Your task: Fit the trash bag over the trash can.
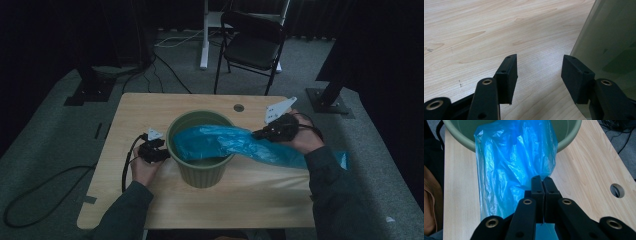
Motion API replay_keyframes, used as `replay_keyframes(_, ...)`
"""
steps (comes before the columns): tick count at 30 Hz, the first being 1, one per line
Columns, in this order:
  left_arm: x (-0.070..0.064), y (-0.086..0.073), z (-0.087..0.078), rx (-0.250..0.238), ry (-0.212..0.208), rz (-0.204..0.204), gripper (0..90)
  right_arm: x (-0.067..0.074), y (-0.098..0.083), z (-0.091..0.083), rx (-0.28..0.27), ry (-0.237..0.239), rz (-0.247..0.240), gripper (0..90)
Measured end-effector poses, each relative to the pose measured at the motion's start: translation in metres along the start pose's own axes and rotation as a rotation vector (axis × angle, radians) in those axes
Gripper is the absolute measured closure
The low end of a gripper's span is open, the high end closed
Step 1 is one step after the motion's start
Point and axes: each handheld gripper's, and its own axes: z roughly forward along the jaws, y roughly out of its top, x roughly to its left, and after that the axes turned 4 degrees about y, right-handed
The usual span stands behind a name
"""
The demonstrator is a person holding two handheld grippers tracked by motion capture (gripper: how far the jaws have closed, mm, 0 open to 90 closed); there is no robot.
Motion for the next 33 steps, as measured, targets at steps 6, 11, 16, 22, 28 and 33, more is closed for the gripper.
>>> replay_keyframes(6, 0.0, 0.0, 0.0, 0.0, 0.0, -0.001, 46.7, 0.002, 0.008, 0.0, -0.022, 0.011, -0.01, 88.3)
replay_keyframes(11, 0.001, 0.0, -0.001, -0.005, 0.001, -0.001, 46.7, 0.005, 0.016, 0.002, -0.04, 0.029, -0.027, 87.8)
replay_keyframes(16, 0.001, 0.0, -0.001, -0.006, 0.002, -0.001, 46.7, 0.006, 0.022, 0.012, -0.024, 0.049, -0.04, 87.5)
replay_keyframes(22, 0.001, 0.0, -0.001, -0.008, 0.002, -0.002, 46.7, 0.007, 0.033, 0.019, -0.03, 0.059, -0.056, 87.5)
replay_keyframes(28, 0.001, 0.0, -0.001, -0.008, 0.001, -0.002, 46.7, 0.007, 0.044, 0.02, -0.075, 0.053, -0.057, 88.7)
replay_keyframes(33, 0.001, 0.0, -0.002, -0.009, 0.002, -0.003, 46.7, 0.003, 0.05, 0.029, -0.094, 0.058, -0.042, 88.8)
